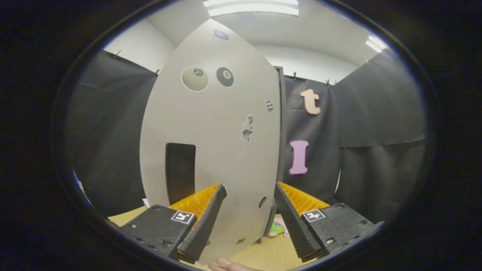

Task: Open the shoe cabinet door, grab the shoes and put them into the shoe cabinet, then close the shoe cabinet door.

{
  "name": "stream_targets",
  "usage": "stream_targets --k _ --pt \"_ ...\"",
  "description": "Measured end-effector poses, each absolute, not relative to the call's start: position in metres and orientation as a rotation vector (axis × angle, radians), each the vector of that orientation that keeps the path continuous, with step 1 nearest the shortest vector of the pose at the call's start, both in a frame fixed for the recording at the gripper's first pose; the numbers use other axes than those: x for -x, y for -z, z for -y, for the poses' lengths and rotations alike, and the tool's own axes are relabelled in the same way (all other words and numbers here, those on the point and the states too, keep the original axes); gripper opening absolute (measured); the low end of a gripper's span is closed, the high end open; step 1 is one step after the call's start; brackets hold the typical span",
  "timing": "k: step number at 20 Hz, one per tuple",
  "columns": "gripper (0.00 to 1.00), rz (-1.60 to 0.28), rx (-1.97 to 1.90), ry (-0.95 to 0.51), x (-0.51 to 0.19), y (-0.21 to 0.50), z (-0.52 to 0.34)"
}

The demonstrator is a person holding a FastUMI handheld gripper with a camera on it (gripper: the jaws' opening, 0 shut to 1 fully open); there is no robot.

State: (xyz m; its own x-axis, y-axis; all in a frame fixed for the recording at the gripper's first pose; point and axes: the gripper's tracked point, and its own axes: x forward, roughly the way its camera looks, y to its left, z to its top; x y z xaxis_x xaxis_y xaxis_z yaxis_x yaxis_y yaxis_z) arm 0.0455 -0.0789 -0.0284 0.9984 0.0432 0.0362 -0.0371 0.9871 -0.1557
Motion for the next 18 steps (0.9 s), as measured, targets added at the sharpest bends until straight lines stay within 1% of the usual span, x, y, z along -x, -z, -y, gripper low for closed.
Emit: stream_targets --k 5,9,13,18 --pt "0.92 0.015 0.101 -0.092 -0.064 0.056 0.003" --pt "0.96 0.039 0.095 -0.099 -0.068 0.065 -0.023" --pt "0.98 0.053 0.11 -0.101 -0.05 0.071 -0.033" --pt "0.98 0.014 0.071 -0.014 -0.02 0.09 -0.006"
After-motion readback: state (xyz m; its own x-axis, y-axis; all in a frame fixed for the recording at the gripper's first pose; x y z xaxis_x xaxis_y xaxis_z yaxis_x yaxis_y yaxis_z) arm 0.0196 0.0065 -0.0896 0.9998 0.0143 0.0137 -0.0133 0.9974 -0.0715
